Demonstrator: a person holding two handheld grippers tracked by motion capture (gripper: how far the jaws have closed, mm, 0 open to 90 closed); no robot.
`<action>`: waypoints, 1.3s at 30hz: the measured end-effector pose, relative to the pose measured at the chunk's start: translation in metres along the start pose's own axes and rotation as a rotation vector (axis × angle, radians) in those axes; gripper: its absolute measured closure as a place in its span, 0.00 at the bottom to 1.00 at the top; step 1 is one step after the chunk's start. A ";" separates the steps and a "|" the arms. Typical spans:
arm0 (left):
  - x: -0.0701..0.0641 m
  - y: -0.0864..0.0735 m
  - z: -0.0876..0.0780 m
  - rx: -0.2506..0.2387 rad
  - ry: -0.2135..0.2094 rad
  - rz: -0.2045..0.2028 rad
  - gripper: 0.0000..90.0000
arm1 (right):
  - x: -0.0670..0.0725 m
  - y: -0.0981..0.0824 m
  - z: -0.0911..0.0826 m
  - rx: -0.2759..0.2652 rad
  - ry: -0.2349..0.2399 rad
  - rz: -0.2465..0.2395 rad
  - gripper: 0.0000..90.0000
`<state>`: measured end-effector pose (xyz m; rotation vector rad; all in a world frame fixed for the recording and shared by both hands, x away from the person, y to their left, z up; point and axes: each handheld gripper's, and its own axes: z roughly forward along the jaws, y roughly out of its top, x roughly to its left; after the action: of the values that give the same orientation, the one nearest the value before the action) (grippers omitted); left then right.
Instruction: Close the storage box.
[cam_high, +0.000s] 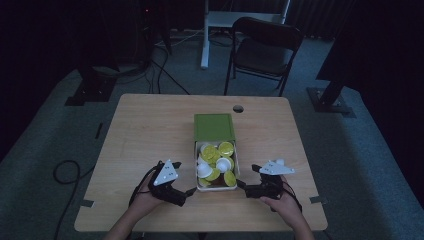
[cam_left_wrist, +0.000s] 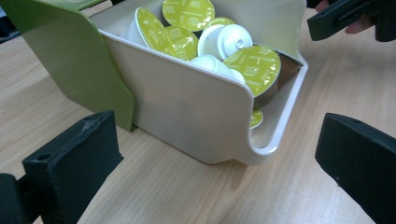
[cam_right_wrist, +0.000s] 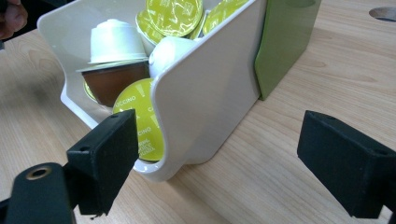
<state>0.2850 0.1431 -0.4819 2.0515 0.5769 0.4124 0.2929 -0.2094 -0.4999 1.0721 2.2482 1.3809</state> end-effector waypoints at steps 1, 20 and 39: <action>0.000 0.000 0.002 -0.003 0.002 0.002 0.00 | 0.000 0.000 0.000 0.002 -0.001 0.000 0.13; 0.015 0.004 0.021 0.020 0.034 -0.017 0.00 | -0.006 -0.002 0.011 0.029 -0.007 0.011 0.13; 0.024 0.002 0.030 0.044 0.030 -0.027 0.00 | -0.010 0.000 0.021 0.029 -0.013 0.028 0.13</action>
<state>0.3200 0.1344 -0.4937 2.0799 0.6364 0.4192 0.3116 -0.2037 -0.5118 1.1225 2.2593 1.3518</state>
